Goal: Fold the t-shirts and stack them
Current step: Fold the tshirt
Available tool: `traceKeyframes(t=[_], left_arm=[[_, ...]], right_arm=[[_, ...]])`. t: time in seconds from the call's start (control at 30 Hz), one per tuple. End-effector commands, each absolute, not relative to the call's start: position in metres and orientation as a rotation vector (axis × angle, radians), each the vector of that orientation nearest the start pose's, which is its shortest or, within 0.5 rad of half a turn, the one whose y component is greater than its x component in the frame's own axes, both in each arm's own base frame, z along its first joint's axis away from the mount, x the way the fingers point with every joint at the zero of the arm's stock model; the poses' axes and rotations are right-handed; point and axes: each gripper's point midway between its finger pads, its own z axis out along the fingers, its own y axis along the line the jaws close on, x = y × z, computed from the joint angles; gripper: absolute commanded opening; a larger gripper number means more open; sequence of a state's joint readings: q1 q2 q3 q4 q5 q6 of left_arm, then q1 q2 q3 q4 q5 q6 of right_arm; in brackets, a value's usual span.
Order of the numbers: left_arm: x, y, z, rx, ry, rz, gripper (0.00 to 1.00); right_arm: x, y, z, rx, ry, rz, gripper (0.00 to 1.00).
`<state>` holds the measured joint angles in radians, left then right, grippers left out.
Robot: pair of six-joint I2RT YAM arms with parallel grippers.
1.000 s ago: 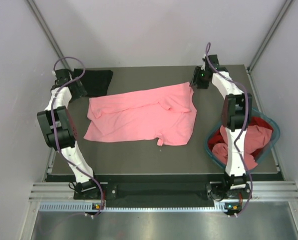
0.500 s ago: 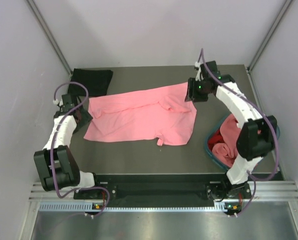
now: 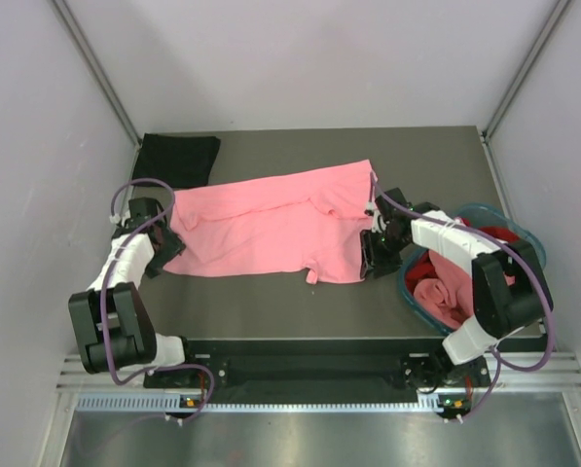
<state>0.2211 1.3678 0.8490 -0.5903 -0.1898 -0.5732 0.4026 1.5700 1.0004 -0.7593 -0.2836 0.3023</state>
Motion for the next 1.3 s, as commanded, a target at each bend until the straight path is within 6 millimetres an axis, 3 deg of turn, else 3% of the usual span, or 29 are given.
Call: traceKeyframes(t=[0.0, 0.1, 0.37, 0.63, 0.67, 0.77, 0.8, 0.9, 1.03, 1.2, 1.27], left_arm=[[0.287, 0.074, 0.064, -1.123, 2.396, 0.116, 0.73], [0.286, 0.075, 0.065, -1.133, 2.377, 0.115, 0.73], [0.284, 0.078, 0.071, -1.135, 2.37, 0.144, 0.73], [0.288, 0.079, 0.076, -1.155, 2.35, 0.139, 0.73], [0.287, 0.08, 0.074, -1.164, 2.349, 0.146, 0.73], [0.285, 0.081, 0.07, -1.167, 2.355, 0.16, 0.74], [0.286, 0.081, 0.069, -1.163, 2.356, 0.16, 0.74], [0.291, 0.08, 0.063, -1.133, 2.371, 0.143, 0.7], [0.297, 0.076, 0.05, -1.118, 2.401, 0.11, 0.66], [0.296, 0.075, 0.039, -1.096, 2.445, 0.116, 0.69], [0.299, 0.073, 0.04, -1.074, 2.436, 0.093, 0.68]], right_arm=[[0.247, 0.174, 0.062, -0.226, 2.851, 0.548, 0.43], [0.253, 0.179, 0.048, -0.214, 2.864, 0.562, 0.42], [0.252, 0.186, 0.033, -0.134, 2.882, 0.612, 0.32], [0.251, 0.178, 0.025, -0.153, 2.908, 0.549, 0.4], [0.253, 0.177, 0.024, -0.159, 2.907, 0.545, 0.39], [0.26, 0.177, 0.019, -0.152, 2.912, 0.544, 0.23], [0.266, 0.182, 0.023, -0.154, 2.895, 0.574, 0.13], [0.286, 0.192, 0.046, -0.174, 2.817, 0.618, 0.01], [0.309, 0.204, 0.082, -0.181, 2.742, 0.684, 0.0], [0.343, 0.22, 0.125, -0.101, 2.641, 0.812, 0.0], [0.359, 0.219, 0.125, -0.032, 2.638, 0.836, 0.0]])
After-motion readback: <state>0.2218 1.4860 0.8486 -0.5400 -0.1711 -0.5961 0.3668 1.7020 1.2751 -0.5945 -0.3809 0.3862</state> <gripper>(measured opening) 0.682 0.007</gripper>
